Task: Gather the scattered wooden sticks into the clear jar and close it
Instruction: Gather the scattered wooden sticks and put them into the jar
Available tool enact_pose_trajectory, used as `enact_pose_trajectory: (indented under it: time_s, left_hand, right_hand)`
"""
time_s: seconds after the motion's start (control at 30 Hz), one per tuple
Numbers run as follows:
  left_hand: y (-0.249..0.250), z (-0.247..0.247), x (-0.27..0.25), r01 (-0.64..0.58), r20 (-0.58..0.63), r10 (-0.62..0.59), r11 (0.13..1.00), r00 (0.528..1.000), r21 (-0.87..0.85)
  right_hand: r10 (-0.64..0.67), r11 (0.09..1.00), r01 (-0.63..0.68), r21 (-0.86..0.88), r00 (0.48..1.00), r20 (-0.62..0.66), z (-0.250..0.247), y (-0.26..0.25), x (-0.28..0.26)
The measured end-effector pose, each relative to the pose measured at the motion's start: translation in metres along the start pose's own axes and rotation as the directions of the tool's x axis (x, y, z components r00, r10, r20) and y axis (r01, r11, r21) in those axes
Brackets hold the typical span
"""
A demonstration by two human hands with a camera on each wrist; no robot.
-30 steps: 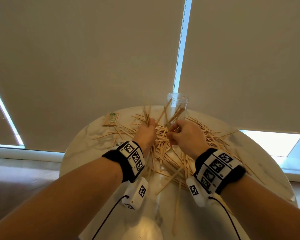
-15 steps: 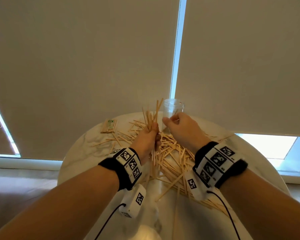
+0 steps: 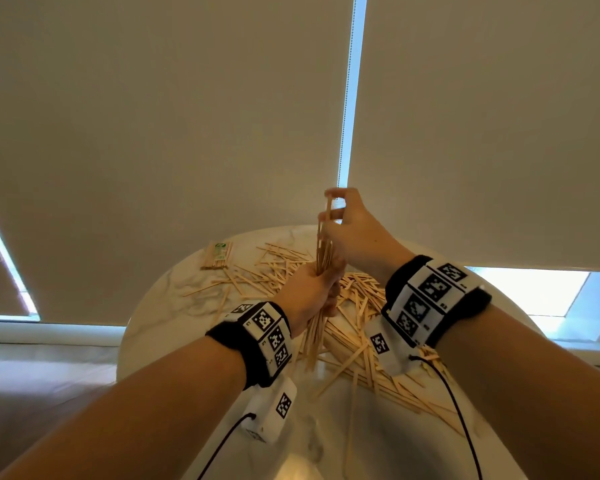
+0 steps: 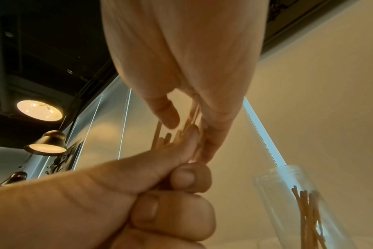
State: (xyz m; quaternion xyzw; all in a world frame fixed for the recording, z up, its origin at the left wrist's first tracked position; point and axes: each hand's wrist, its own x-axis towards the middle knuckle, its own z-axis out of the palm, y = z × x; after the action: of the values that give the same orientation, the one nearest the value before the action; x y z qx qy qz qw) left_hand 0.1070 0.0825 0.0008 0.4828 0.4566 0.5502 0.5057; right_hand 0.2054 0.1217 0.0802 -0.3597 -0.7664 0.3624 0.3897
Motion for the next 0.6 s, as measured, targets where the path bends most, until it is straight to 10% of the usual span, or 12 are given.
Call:
enact_pose_trajectory:
  time_s: [0.33,0.6]
  left_hand:
    - [0.0021,0.0066,-0.0013,-0.019,0.016,0.017,0.991,1.0,0.132]
    - [0.0004,0.0078,-0.0024,-0.011,0.006,0.011,0.996,1.0,0.092]
  right_hand:
    - [-0.181,0.907,0.148,-0.394,0.982,-0.049,-0.0018,-0.0026,0.0011]
    - [0.058,0.843,0.023,-0.537,0.989,0.133,-0.0053,-0.0057,-0.0006]
